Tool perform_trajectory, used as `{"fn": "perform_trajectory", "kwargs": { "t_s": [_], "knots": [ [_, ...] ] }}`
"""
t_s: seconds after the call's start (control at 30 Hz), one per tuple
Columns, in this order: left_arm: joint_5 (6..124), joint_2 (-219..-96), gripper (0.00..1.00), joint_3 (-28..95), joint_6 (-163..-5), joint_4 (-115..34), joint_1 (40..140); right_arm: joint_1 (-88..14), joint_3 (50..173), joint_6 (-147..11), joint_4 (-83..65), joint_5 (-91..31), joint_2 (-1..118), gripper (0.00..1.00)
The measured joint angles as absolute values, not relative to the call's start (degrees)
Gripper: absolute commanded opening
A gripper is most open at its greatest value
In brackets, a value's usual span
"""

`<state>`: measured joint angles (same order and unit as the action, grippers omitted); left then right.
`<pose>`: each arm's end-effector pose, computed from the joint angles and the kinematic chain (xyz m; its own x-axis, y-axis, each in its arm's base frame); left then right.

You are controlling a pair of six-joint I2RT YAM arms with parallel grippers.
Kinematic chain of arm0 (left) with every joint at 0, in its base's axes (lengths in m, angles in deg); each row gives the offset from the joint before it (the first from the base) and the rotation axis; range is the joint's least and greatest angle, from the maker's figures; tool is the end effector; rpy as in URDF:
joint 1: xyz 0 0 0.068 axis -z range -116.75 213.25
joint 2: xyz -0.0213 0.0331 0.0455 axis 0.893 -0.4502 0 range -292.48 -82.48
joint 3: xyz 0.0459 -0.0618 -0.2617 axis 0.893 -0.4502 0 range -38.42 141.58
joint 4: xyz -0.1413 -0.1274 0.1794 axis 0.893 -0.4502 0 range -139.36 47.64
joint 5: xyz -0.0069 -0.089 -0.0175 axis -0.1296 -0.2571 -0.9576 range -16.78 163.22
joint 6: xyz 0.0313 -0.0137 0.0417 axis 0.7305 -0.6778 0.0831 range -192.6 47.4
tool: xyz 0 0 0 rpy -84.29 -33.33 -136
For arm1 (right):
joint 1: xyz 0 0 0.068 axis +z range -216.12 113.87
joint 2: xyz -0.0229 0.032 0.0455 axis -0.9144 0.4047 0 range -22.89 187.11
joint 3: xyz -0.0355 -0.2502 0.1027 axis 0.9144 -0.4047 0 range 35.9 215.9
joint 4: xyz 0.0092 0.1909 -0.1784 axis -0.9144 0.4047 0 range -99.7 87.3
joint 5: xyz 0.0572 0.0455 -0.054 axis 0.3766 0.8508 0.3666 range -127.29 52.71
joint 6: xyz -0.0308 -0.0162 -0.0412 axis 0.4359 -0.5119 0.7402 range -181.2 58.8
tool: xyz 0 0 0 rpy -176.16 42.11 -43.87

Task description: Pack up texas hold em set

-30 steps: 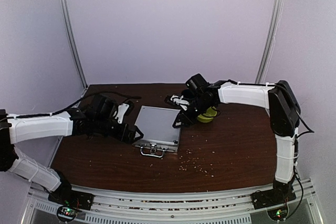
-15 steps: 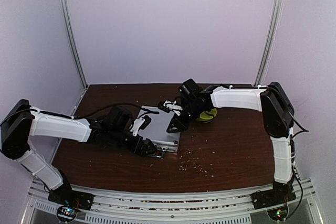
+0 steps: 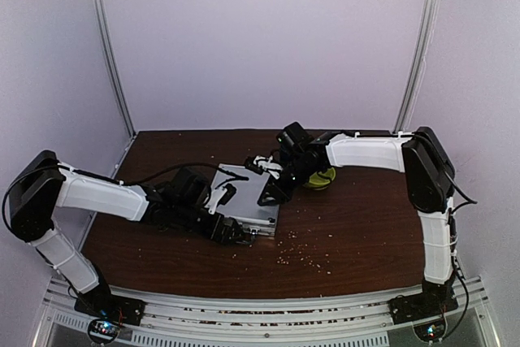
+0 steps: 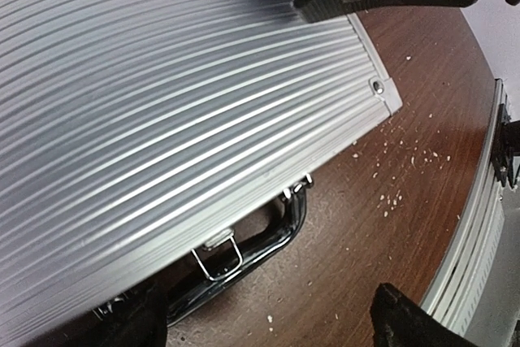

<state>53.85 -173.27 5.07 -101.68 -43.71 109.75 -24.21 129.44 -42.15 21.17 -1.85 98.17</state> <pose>0.2014 -0.2294 0.1574 -0.8575 0.2376 -0.4564 0.4788 0.6931 -0.5388 0.3248 0.3195 0.1919 -0.3477 -0.6694 -0.6566 -0.9350 0.1956 0.2958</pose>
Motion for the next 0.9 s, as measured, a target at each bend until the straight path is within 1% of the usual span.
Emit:
{"fn": "perform_trajectory", "kwargs": {
  "t_s": [0.6, 0.9],
  "knots": [
    [58.02, -177.46, 0.90, 9.76, -104.54, -48.49, 112.44, -24.21, 129.46, -41.91, 20.99, -1.54, 98.21, 0.37],
    [57.93, -179.43, 0.90, 11.01, -105.15, -49.35, 112.98, -24.21, 129.46, -41.86, 20.99, -1.52, 98.21, 0.37]
  ]
}}
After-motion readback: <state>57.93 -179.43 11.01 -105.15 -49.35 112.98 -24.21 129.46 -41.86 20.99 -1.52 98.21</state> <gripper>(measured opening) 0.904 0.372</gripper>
